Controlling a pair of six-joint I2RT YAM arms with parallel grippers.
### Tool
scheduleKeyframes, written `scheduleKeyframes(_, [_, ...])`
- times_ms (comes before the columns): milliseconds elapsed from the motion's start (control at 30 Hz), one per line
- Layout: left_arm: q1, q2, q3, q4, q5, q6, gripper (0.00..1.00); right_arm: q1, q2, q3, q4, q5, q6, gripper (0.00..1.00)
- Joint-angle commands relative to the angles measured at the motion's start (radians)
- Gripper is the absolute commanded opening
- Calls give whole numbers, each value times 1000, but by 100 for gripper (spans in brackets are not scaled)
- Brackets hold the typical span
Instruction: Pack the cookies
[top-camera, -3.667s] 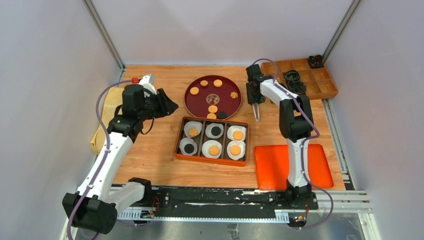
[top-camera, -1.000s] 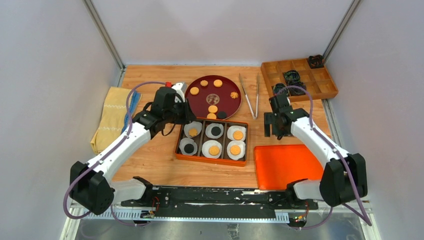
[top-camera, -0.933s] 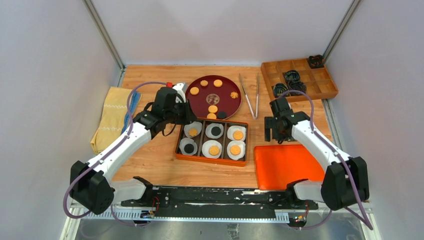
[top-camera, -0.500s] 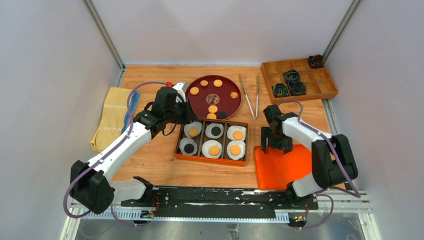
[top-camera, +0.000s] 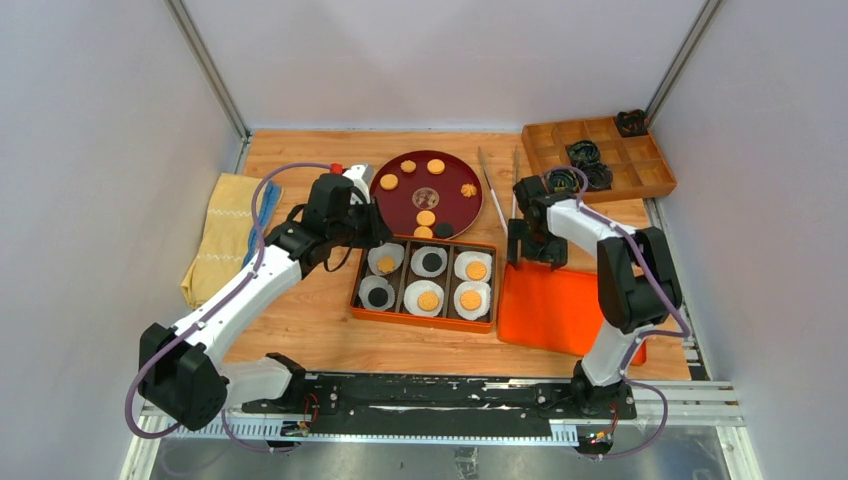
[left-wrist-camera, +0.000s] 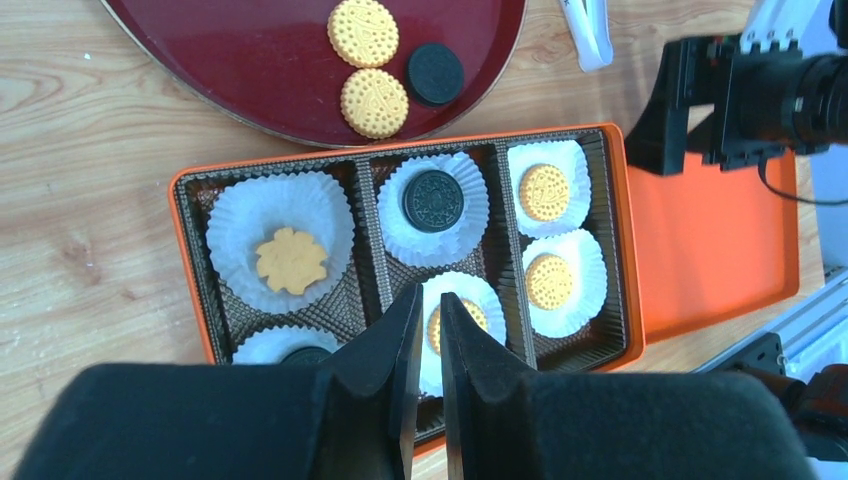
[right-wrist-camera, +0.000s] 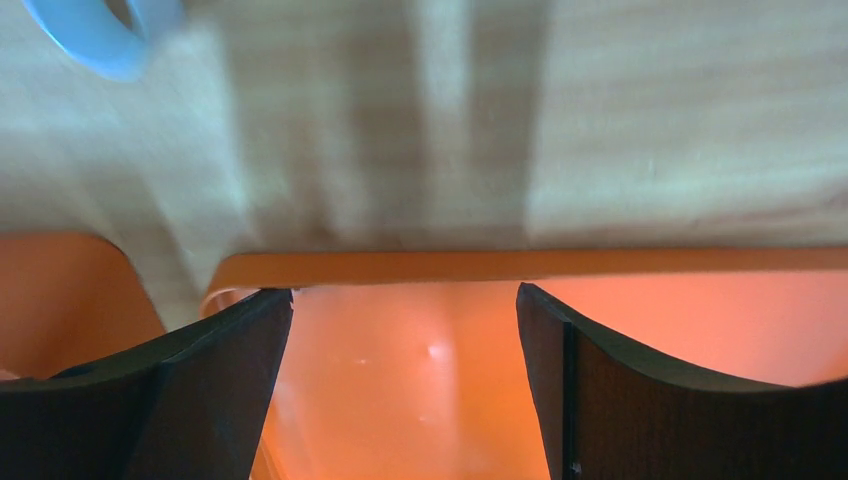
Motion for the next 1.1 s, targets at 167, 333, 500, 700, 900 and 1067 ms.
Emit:
scheduleKeyframes(167, [-8, -15, 31, -13, -40, 28, 18, -78, 209, 289, 24, 9, -66, 89])
scheduleKeyframes(333, [-8, -9, 25, -12, -43, 27, 18, -86, 247, 350, 5, 2, -90, 87])
scheduleKeyframes(500, [-8, 2, 28, -2, -32, 24, 18, -94, 100, 259, 16, 127, -79, 89])
scheduleKeyframes(700, [-8, 19, 42, 15, -1, 18, 18, -144, -62, 126, -39, 192, -34, 91])
scheduleKeyframes(900, [-8, 35, 55, 27, 22, 19, 18, -231, -46, 58, -19, 149, -38, 91])
scheduleKeyframes(1067, [-8, 14, 49, 24, 22, 13, 18, -336, -69, -35, -25, 172, 40, 91])
